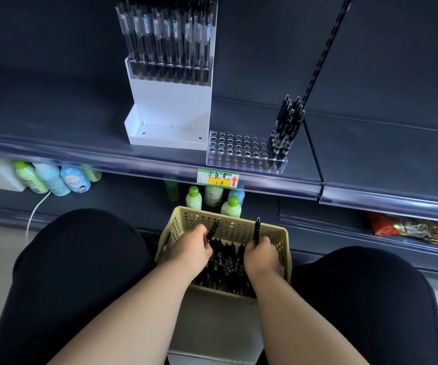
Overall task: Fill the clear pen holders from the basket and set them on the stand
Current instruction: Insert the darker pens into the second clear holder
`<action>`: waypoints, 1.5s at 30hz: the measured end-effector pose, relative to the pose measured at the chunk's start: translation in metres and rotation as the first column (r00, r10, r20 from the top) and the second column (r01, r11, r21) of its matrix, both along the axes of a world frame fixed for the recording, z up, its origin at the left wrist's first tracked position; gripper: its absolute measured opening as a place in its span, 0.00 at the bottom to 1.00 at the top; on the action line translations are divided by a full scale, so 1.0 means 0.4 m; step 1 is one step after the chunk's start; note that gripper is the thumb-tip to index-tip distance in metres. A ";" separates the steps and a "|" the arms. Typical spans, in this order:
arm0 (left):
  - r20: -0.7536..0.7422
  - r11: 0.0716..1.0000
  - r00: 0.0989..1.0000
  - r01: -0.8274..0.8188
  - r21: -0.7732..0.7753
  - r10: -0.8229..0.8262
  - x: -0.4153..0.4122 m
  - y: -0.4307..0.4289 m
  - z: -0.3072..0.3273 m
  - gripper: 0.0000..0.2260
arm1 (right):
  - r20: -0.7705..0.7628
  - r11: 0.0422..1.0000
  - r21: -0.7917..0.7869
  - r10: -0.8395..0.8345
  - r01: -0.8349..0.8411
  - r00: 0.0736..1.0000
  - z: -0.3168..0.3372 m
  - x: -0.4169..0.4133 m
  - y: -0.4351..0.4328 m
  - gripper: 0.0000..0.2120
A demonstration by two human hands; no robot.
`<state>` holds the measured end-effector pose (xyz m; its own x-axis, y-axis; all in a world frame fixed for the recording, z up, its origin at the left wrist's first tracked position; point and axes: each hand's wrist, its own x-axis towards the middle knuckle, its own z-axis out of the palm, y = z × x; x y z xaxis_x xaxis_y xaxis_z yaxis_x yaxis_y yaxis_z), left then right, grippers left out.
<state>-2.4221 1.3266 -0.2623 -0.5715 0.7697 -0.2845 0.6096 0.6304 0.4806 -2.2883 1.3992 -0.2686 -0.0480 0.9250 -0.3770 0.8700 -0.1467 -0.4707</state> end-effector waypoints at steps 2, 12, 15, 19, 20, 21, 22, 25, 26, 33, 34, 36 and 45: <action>-0.038 0.998 0.999 0.021 -0.062 -0.024 0.000 -0.001 0.000 0.08 | 0.018 1.000 -0.001 0.008 -0.008 1.000 0.000 -0.002 0.006 0.12; -0.031 0.973 1.000 -0.010 -0.230 0.002 -0.005 -0.004 0.017 0.11 | 0.013 0.998 -0.058 -0.031 0.032 0.999 -0.011 -0.005 0.012 0.10; -0.021 0.969 1.000 -0.022 -0.247 0.017 -0.005 -0.009 0.014 0.12 | -0.018 0.998 -0.043 -0.049 0.048 0.999 -0.009 -0.009 0.010 0.05; -0.019 0.975 0.999 -0.030 -0.220 0.027 -0.005 -0.007 0.015 0.12 | -0.003 1.000 -0.017 -0.006 0.006 1.000 -0.012 -0.012 0.008 0.03; -0.022 0.979 0.999 -0.035 -0.200 0.031 -0.006 -0.004 0.017 0.11 | 0.011 1.000 -0.027 0.001 0.000 1.000 -0.012 -0.012 0.008 0.04; -0.027 0.984 0.999 -0.040 -0.175 0.036 -0.006 0.000 0.020 0.11 | 0.024 0.999 -0.046 0.004 -0.003 1.000 -0.011 -0.013 0.008 0.04; -0.033 0.988 0.998 -0.048 -0.147 0.044 -0.007 0.006 0.023 0.10 | 0.039 0.998 -0.067 0.009 -0.007 0.999 -0.011 -0.012 0.007 0.04; -0.043 0.996 0.997 -0.065 -0.056 0.063 -0.007 0.020 0.028 0.07 | 0.092 0.992 -0.119 0.044 -0.033 0.995 -0.010 -0.013 0.007 0.10; -0.041 0.997 0.997 -0.072 -0.029 0.071 -0.006 0.024 0.029 0.06 | 0.104 0.991 -0.127 0.051 -0.037 0.993 -0.011 -0.014 0.009 0.11; 0.032 0.993 0.995 -0.098 0.072 0.095 0.004 0.044 0.032 0.06 | 0.131 0.988 -0.146 0.059 -0.040 0.990 -0.010 -0.019 0.016 0.12; 0.042 0.992 0.995 -0.092 0.087 0.089 0.005 0.050 0.038 0.06 | 0.129 0.989 -0.140 0.070 -0.052 0.989 -0.006 -0.021 0.016 0.12; 0.057 0.988 0.997 -0.064 0.142 0.057 0.006 0.065 0.057 0.08 | 0.088 0.992 -0.090 0.096 -0.088 0.991 0.014 -0.031 0.023 0.10; 0.012 0.825 1.000 -0.004 0.565 -0.004 -0.009 0.143 0.235 0.05 | -0.168 0.814 0.517 0.401 -0.266 0.900 0.305 -0.071 0.099 0.10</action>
<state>-2.4259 1.3839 -0.1683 -0.5707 0.7980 0.1935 0.6014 0.2458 0.7602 -2.3166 1.4388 -0.1468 -0.4190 0.8920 0.1695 0.6605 0.4275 -0.6172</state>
